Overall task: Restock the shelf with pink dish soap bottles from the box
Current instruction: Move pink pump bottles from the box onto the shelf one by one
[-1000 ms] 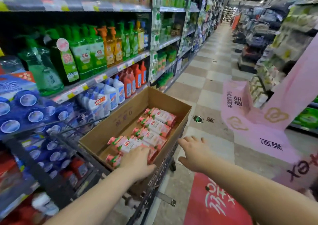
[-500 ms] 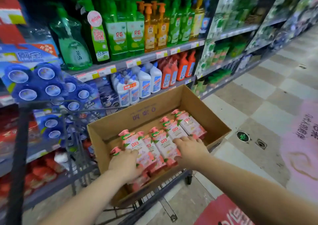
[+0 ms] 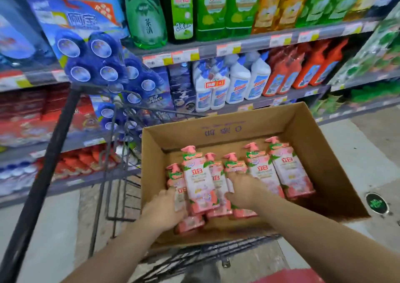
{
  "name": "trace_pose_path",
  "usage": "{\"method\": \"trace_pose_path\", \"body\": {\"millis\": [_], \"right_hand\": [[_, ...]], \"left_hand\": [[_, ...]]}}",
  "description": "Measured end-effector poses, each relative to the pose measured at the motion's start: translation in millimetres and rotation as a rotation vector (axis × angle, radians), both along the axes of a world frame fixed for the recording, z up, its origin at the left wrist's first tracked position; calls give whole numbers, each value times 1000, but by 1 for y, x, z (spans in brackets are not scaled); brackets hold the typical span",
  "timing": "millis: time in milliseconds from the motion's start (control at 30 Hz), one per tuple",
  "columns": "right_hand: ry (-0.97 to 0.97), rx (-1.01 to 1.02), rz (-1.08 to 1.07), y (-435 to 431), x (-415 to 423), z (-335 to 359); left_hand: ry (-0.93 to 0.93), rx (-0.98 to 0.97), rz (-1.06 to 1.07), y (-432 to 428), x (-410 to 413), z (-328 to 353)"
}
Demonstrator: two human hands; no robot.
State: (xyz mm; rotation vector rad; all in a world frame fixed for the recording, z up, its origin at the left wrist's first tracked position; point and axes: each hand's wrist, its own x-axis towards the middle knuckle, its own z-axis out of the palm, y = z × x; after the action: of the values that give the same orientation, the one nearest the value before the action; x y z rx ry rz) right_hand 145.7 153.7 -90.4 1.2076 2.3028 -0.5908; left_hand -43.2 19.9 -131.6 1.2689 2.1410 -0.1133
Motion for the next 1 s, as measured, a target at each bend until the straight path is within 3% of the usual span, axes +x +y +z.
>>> {"method": "trace_pose_path", "body": {"millis": [200,533,733,867,1000], "right_hand": [[-60,-66,5,49,-33,-34],[79,-231,-97,88,-73,-98],[173,-435,-314,92,-90,-135],[343,-505,-484,89,-94,-151],[380,-597,-603,90,-104,-156]], "left_hand": [[-207,-64,164,39,-3,-33],[-711,41,578,73,-1,-85],[-779,23,907,67,21,-108],[-778,32,989,69,34,-115],[-785,44,1079,73,35,-118]]}}
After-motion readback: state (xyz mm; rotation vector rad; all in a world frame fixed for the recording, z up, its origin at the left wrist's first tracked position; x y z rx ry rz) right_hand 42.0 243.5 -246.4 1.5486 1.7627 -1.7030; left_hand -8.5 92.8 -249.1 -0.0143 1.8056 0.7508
